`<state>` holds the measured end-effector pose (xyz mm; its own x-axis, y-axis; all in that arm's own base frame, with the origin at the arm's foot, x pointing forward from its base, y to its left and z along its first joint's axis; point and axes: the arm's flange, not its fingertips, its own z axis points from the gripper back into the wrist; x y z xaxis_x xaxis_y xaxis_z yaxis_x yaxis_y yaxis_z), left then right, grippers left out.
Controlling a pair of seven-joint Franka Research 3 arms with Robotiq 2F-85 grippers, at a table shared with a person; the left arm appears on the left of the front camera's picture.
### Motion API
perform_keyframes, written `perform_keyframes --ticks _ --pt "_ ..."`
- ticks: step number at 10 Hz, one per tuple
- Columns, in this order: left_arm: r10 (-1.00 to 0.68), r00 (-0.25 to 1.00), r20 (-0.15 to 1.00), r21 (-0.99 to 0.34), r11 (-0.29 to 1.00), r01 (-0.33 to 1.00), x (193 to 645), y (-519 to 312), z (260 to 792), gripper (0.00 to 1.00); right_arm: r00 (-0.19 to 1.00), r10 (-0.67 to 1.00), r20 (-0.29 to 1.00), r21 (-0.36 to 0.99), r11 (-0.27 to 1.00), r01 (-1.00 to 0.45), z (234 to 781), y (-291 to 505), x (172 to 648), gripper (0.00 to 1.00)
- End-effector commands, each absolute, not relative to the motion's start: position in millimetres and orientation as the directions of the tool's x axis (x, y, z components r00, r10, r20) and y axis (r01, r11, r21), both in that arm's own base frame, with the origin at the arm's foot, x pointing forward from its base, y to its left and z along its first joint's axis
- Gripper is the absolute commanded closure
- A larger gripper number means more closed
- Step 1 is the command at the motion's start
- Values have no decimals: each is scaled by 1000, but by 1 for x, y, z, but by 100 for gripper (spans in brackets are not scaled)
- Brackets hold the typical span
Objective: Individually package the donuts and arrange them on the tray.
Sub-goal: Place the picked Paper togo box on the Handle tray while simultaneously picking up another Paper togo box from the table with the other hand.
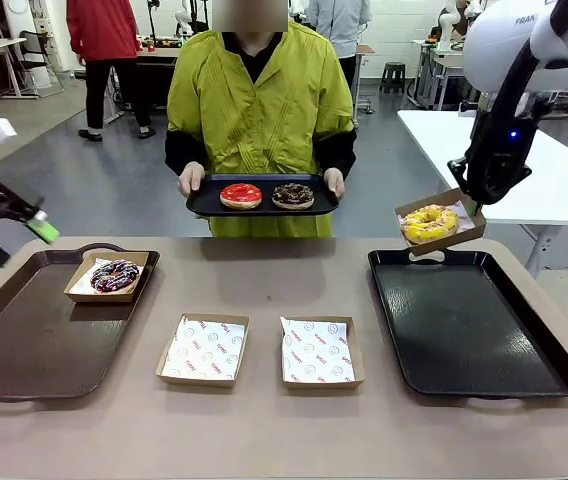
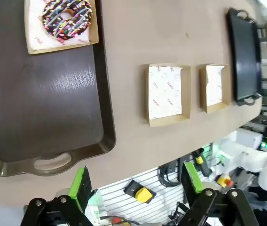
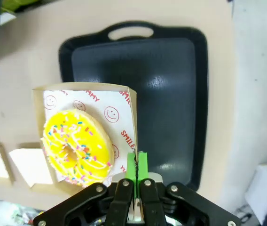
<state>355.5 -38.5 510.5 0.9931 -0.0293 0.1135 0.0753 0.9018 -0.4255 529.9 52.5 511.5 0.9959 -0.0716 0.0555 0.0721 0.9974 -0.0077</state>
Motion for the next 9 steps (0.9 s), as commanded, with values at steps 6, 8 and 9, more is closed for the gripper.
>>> perform_keyframes --ticks 6,8,9 --pt "-30 990 137 -167 985 53 368 -171 442 0 997 -75 6 -36 997 75 483 51 541 99" --pt "-37 988 147 -67 997 48 370 -201 397 0 997 -75 6 -36 997 75 483 51 541 99" --pt "-48 990 135 -43 998 54 371 -212 379 0 997 -75 6 -36 997 75 483 51 541 99"
